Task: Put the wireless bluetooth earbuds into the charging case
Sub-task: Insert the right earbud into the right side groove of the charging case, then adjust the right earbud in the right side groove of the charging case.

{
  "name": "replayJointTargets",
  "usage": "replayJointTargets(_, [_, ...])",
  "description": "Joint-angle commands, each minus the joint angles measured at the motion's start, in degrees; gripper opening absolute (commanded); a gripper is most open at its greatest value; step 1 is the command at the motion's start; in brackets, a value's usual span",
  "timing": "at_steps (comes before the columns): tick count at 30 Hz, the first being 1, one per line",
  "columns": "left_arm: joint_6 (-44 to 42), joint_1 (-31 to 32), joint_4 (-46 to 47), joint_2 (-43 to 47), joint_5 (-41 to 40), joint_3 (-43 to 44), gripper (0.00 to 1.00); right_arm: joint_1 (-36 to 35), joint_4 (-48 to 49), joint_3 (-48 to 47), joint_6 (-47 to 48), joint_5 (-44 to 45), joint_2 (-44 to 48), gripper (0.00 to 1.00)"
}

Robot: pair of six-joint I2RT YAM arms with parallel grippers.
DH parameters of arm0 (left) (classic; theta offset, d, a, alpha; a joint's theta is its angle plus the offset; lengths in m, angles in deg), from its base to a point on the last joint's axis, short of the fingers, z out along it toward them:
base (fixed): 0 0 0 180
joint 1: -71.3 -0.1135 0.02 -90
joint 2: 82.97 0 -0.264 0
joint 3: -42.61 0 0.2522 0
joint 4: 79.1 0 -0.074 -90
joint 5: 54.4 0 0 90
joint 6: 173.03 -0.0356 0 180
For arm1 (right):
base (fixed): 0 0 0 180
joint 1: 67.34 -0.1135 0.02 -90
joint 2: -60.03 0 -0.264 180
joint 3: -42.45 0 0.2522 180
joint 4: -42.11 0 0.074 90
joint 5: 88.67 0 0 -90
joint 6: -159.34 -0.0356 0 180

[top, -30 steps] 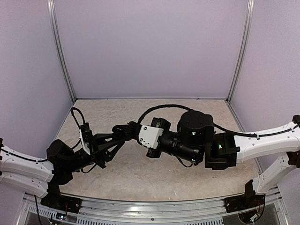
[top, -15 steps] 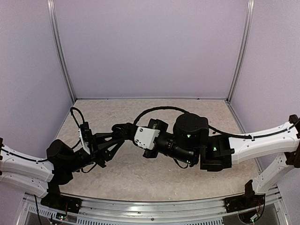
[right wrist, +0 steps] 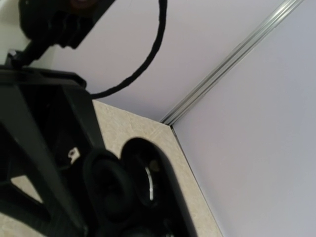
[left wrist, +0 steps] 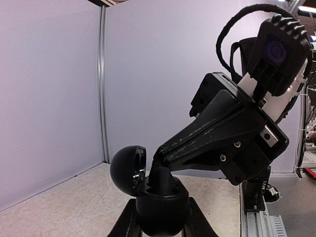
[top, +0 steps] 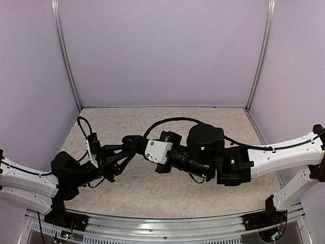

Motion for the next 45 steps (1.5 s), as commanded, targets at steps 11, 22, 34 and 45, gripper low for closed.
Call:
replayJointTargets(11, [-0.49,-0.88,1.70,1.26,-0.05,1.25,0.00,-1.06,-4.32,3.01,-3.07,-3.44,3.91,0.19])
replayJointTargets(22, [-0.76,-0.99,0.65,1.05,3.33,1.56,0.00,-0.99,-4.29,3.68,-5.37,-6.38,8.88,0.43])
replayJointTargets(34, [-0.88,-1.26,-1.83,2.64,8.55,2.42,0.00,7.20,-8.46,5.74,-14.44,-23.56,16.75,0.97])
replayJointTargets(45, [-0.88,-1.10,-2.25,-0.28,13.65,4.55,0.00,11.52,-5.49,3.96,-23.76,-33.16,12.82,0.91])
